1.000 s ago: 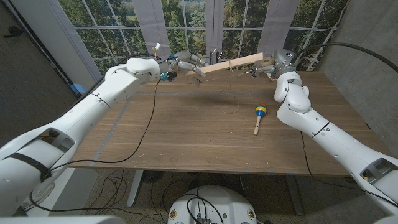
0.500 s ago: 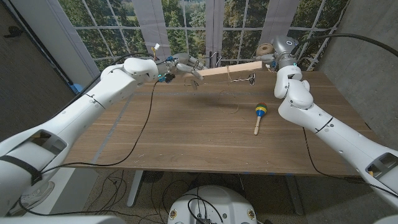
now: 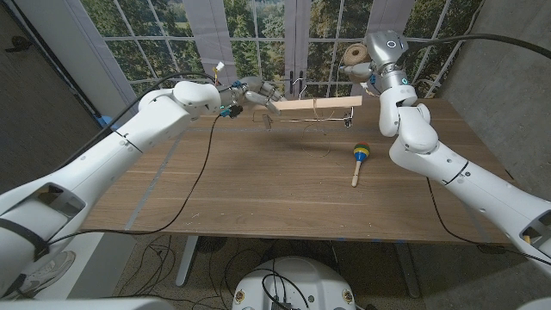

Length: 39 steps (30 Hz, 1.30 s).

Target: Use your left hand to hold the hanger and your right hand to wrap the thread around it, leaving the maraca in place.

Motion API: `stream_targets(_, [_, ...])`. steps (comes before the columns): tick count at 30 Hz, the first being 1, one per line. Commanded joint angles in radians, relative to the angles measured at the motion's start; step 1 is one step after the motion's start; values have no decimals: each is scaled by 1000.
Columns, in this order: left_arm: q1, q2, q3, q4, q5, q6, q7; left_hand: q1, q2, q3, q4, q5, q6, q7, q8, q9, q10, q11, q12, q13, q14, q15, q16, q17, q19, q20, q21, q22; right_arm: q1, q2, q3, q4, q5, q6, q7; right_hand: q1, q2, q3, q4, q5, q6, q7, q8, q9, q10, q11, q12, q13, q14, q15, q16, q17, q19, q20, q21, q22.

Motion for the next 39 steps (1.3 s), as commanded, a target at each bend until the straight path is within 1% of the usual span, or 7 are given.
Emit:
stream_targets(1, [2,3,30,-84,86,96,92,117,128,32,26,5,44,44,0,2,8,2,-1,4,43,-68,-3,3,6,-133,3,-1,-27,-10,3,-33,-158,88,-16,365,366,1,7,5,72,-78,6,3,27,-29,2,65,-4,-46,-5,-1,11,-119,3,2])
stream_targets(11, [0,-15,43,-112,133,143,149,116,128,31,26,5,46,44,-2,1,8,1,-2,4,46,-69,-2,2,8,-133,5,0,-45,-2,2,-97,-365,106,153,366,367,-1,11,6,73,-83,7,3,33,-35,-1,64,-2,-47,-10,-3,7,-120,2,2])
stream_targets(22, [-2,-29,45,-105,151,146,158,115,127,31,26,6,47,45,-4,2,8,3,-4,4,47,-69,-4,1,9,-133,6,-1,-109,2,48,-180,-615,154,299,367,364,-4,15,6,77,-86,8,3,41,-40,-2,64,-1,-47,-14,-2,-1,-121,-1,2])
stream_targets(28, [-9,-36,49,-93,162,140,159,116,127,32,26,6,48,44,-5,2,8,1,-4,4,48,-67,-4,1,9,-133,6,-1,-174,22,89,-259,-757,187,477,369,362,-6,16,7,80,-87,8,3,41,-41,-3,66,-2,-48,-17,-2,-7,-120,-3,2])
stream_targets(29, [-11,-38,49,-87,161,135,155,116,127,32,26,6,48,44,-5,2,8,0,-5,4,48,-68,-4,0,9,-133,6,-1,-185,24,100,-281,-763,202,526,370,363,-6,16,7,80,-88,8,2,42,-47,-3,67,-1,-49,-18,-1,-9,-120,-4,2])
stream_targets(31, [-14,-45,51,-79,162,133,156,116,127,32,26,6,49,43,-5,2,7,0,-5,5,47,-68,-4,1,9,-133,7,-1,-196,42,106,-318,-836,234,657,371,362,-7,16,8,81,-88,8,2,41,-42,-4,68,0,-49,-18,-1,-13,-117,-6,2])
stream_targets(39, [-35,-67,67,-38,175,106,138,116,126,32,25,6,49,44,-6,3,9,-1,-5,5,46,-69,-4,2,9,-133,7,-1,-286,98,162,-421,-960,334,884,372,363,-8,17,8,80,-90,7,2,42,-44,-5,68,4,-49,-19,0,-17,-116,-8,2])
